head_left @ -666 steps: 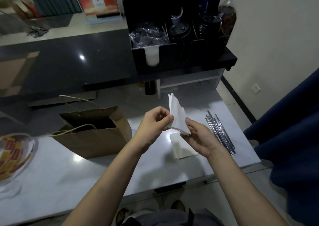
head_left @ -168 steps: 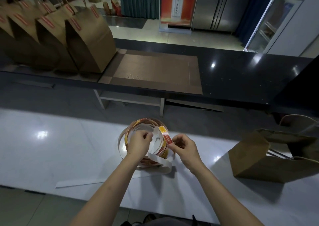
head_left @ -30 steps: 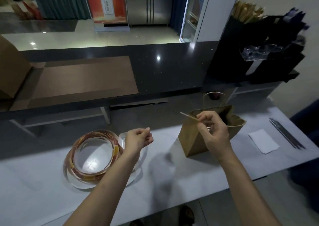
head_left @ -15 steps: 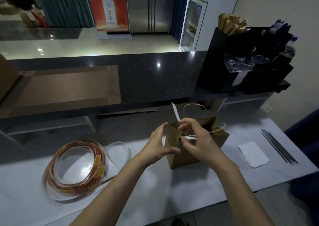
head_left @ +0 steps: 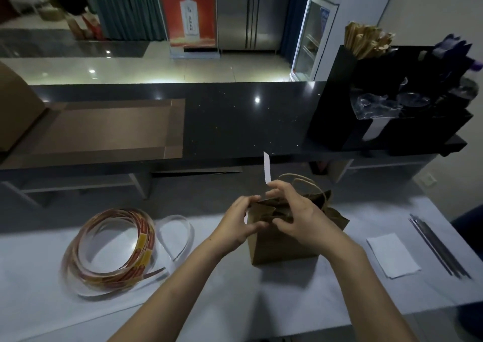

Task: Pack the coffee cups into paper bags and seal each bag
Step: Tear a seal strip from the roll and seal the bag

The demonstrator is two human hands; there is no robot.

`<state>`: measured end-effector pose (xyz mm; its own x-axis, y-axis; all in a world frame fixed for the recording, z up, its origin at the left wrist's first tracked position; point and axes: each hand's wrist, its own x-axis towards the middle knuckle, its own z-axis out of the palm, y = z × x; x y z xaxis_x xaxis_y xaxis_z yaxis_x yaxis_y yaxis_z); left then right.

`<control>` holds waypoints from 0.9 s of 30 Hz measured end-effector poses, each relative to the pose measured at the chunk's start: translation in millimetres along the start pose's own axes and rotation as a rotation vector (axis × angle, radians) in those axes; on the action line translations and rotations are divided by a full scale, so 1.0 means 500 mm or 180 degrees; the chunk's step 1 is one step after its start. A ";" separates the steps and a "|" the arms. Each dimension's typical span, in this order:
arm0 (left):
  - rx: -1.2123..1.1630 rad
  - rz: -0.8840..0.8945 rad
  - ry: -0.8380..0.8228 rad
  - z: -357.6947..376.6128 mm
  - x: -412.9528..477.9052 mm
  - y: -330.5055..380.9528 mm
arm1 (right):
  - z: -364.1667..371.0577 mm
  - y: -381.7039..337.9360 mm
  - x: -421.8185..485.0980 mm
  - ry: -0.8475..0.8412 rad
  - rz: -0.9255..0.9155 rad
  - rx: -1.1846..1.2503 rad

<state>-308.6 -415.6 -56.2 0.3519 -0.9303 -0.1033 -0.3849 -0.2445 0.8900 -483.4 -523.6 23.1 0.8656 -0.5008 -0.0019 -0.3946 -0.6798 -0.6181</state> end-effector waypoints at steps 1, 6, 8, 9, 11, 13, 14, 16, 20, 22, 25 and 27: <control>-0.0016 0.0004 0.0020 0.001 -0.001 0.000 | 0.000 0.006 0.003 -0.0002 0.0000 -0.0036; -0.0100 -0.0025 0.0136 0.005 0.001 -0.001 | 0.010 0.041 0.023 0.0070 -0.0047 -0.0212; -0.0114 -0.0041 0.0168 0.007 0.000 -0.003 | 0.015 0.055 0.032 0.0069 -0.0086 -0.0312; -0.0110 -0.0041 0.0184 0.008 0.000 -0.004 | 0.018 0.061 0.036 0.0069 -0.0102 -0.0351; -0.0121 -0.0048 0.0198 0.009 -0.001 -0.006 | 0.023 0.071 0.043 0.0057 -0.0133 -0.0385; -0.0131 -0.0041 0.0207 0.009 -0.002 -0.009 | 0.027 0.079 0.048 0.0050 -0.0178 -0.0363; -0.0136 -0.0024 0.0212 0.009 -0.003 -0.009 | 0.028 0.082 0.050 0.0045 -0.0203 -0.0334; -0.0132 0.0011 0.0229 0.008 -0.004 -0.011 | 0.031 0.085 0.053 0.0027 -0.0236 -0.0252; -0.0145 -0.0005 0.0381 0.011 -0.011 -0.014 | 0.043 0.085 0.051 0.0064 -0.0228 -0.0101; -0.0193 -0.0034 0.0460 0.014 -0.015 -0.016 | 0.045 0.086 0.050 0.0133 -0.0244 -0.0056; -0.0200 -0.0002 0.0541 0.019 -0.020 -0.014 | 0.045 0.086 0.049 0.0165 -0.0260 -0.0019; -0.0091 0.0101 0.0706 0.020 -0.021 -0.012 | 0.044 0.088 0.049 0.0173 -0.0273 -0.0015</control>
<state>-318.5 -406.9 -64.8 0.5202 -0.8538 0.0221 -0.3754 -0.2053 0.9039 -472.6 -554.1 -21.5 0.8784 -0.4687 0.0936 -0.3212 -0.7240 -0.6105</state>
